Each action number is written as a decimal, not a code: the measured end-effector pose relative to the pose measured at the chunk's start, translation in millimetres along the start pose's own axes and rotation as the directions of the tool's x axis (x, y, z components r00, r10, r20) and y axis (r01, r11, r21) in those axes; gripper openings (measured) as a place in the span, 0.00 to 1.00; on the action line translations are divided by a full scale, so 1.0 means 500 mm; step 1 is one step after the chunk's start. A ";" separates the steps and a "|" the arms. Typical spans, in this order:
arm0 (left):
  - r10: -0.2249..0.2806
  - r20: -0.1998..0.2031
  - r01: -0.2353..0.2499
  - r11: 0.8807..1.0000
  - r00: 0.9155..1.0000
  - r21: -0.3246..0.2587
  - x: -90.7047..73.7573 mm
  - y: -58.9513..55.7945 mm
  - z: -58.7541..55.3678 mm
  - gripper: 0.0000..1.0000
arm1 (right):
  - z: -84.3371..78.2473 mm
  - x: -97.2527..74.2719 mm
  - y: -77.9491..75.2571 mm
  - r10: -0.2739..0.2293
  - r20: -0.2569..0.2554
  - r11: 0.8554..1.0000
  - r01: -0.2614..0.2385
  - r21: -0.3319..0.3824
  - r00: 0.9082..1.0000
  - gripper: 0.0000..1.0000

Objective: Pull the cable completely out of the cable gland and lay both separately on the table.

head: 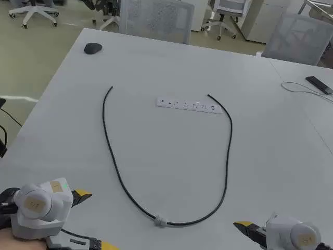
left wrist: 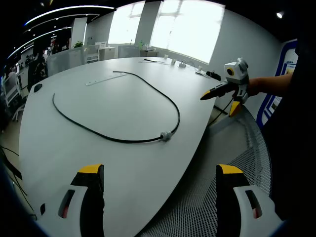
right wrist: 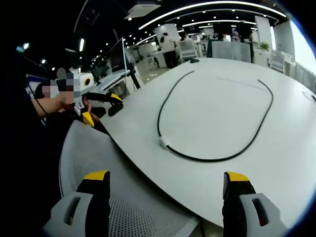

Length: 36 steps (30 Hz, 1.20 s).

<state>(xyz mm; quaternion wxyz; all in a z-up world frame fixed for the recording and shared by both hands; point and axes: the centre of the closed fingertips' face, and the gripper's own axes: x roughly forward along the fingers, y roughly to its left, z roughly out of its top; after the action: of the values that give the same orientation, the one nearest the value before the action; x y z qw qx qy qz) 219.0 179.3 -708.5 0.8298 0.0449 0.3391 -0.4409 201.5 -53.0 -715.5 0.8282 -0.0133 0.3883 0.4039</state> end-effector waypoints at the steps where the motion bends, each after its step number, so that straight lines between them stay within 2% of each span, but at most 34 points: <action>1: 0.003 0.001 -0.003 1.000 1.000 -0.006 -0.001 0.001 0.000 0.94 | -0.002 0.002 -0.002 -0.001 -0.003 1.000 0.001 -0.002 1.000 0.96; 4: 0.006 0.016 -0.006 1.000 1.000 -0.023 -0.002 0.001 0.005 0.94 | 0.000 0.003 -0.003 0.005 -0.004 1.000 -0.005 -0.013 1.000 0.96; 9: 0.012 0.012 -0.012 1.000 1.000 -0.011 0.000 -0.004 0.011 0.95 | 0.022 0.001 -0.010 0.019 0.041 1.000 -0.018 -0.006 0.999 0.95; 13: 0.021 0.023 -0.021 0.999 1.000 -0.025 0.004 -0.005 0.021 0.95 | 0.028 0.004 -0.023 0.040 0.054 0.999 -0.040 -0.012 0.998 0.95; 16: 0.040 0.004 -0.040 0.999 0.999 -0.030 0.004 -0.010 0.020 0.95 | 0.027 0.007 -0.028 0.061 0.026 0.997 -0.060 -0.039 0.998 0.95; 19: 0.043 0.009 -0.042 0.999 0.999 -0.031 0.008 -0.013 0.022 0.95 | 0.040 0.013 -0.033 0.068 0.026 0.996 -0.066 -0.062 0.997 0.95; 22: 0.041 -0.002 -0.041 0.999 0.999 -0.032 0.018 -0.012 0.018 0.95 | 0.046 0.027 -0.032 0.080 0.011 0.994 -0.079 -0.070 0.997 0.93; 25: 0.039 -0.001 -0.039 0.999 0.999 -0.037 0.026 -0.011 0.015 0.95 | 0.045 0.044 -0.028 0.093 -0.032 0.989 -0.096 -0.113 0.995 0.92; 29: 0.037 -0.008 -0.037 0.999 0.999 -0.034 0.032 -0.010 0.011 0.96 | 0.061 0.060 -0.024 0.101 -0.045 0.986 -0.106 -0.132 0.994 0.89; 32: 0.019 -0.012 -0.020 1.000 1.000 -0.019 0.038 -0.012 0.007 0.93 | 0.067 0.080 -0.025 0.104 -0.080 0.985 -0.114 -0.131 0.991 0.87; 36: -0.002 -0.032 0.001 1.000 0.999 -0.004 0.050 -0.019 -0.004 0.93 | 0.075 0.102 -0.024 0.107 -0.095 0.981 -0.121 -0.155 0.990 0.82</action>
<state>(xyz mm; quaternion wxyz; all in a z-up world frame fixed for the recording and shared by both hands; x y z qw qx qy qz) 220.3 156.9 -722.8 0.8241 0.0502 0.3531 -0.4401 252.6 -14.7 -726.2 0.7824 -0.0750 0.3901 0.4797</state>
